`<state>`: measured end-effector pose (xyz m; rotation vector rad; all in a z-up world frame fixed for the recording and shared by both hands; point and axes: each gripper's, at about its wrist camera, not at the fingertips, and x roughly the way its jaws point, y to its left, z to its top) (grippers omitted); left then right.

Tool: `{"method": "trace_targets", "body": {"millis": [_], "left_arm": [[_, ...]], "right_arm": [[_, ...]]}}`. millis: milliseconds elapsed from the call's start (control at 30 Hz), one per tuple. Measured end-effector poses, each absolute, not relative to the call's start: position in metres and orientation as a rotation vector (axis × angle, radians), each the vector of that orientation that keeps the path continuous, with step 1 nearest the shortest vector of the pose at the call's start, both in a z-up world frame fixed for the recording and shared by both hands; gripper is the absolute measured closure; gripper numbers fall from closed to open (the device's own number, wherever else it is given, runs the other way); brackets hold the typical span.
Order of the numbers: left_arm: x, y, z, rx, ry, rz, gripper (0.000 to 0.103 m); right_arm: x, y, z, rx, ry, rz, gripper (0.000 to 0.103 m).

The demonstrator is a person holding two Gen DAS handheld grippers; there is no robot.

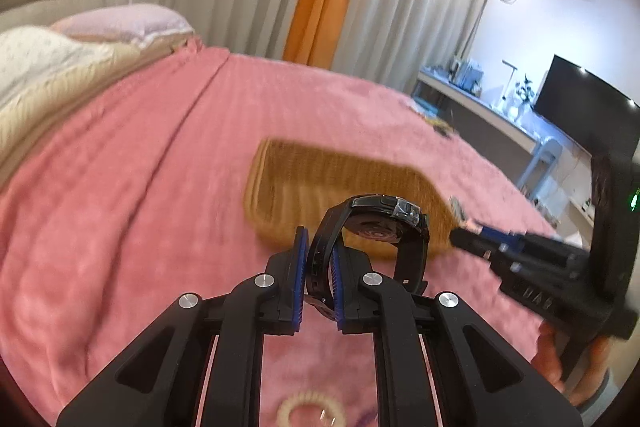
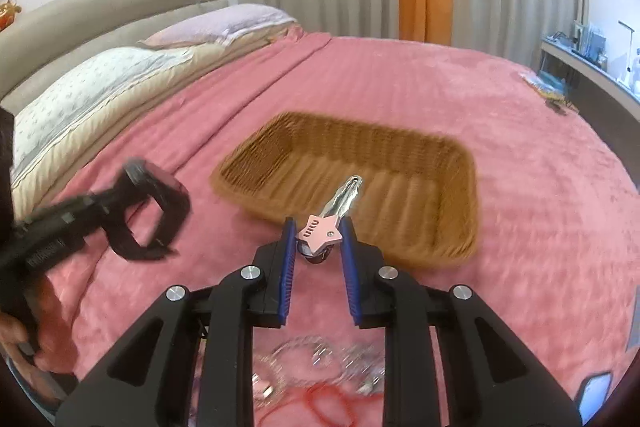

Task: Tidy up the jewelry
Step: 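Carry both items over the basket and open both tools to drop them, then grasp the cream coil hair tie with the left tool while the right tool grasps the red string bracelet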

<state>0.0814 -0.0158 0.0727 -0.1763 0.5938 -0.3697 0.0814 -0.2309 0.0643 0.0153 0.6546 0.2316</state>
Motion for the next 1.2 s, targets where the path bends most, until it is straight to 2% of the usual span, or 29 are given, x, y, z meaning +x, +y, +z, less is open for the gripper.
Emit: {"method": "trace_targets", "body": {"millis": [133,367,667,700,767,933,1000,1033,1133,1200], "left_arm": [[0.119,-0.034,0.076,-0.162,0.594,-0.365,0.094],[0.188,-0.061,0.033,-0.144,0.709,-0.346,0.094],[0.216,-0.074,0.009,-0.102,0.773,-0.341,0.093],[0.216,-0.075,0.008,-0.096,0.775,-0.337,0.092],[0.217,-0.076,0.009,-0.108,0.780,-0.349,0.083],[0.192,-0.067,0.030,-0.109,0.716,-0.378,0.075],[0.176,-0.062,0.043,-0.115,0.683,-0.402,0.069],[0.165,-0.059,0.051,-0.114,0.663,-0.412,0.062],[0.131,-0.049,0.071,-0.109,0.615,-0.441,0.060],[0.108,-0.041,0.081,-0.115,0.587,-0.455,0.058]], "right_arm": [[0.130,-0.247,0.053,0.060,0.749,0.242,0.083],[0.192,-0.257,0.020,0.078,0.844,0.218,0.083],[0.225,-0.258,-0.015,0.092,0.951,0.200,0.083],[0.224,-0.258,-0.016,0.095,0.957,0.201,0.083],[0.223,-0.261,-0.015,0.117,0.965,0.209,0.080],[0.202,-0.265,0.000,0.115,0.931,0.210,0.077],[0.189,-0.267,0.009,0.126,0.915,0.223,0.077],[0.180,-0.268,0.015,0.127,0.901,0.228,0.077],[0.146,-0.269,0.036,0.120,0.849,0.243,0.076],[0.124,-0.270,0.048,0.123,0.816,0.252,0.068]]}}
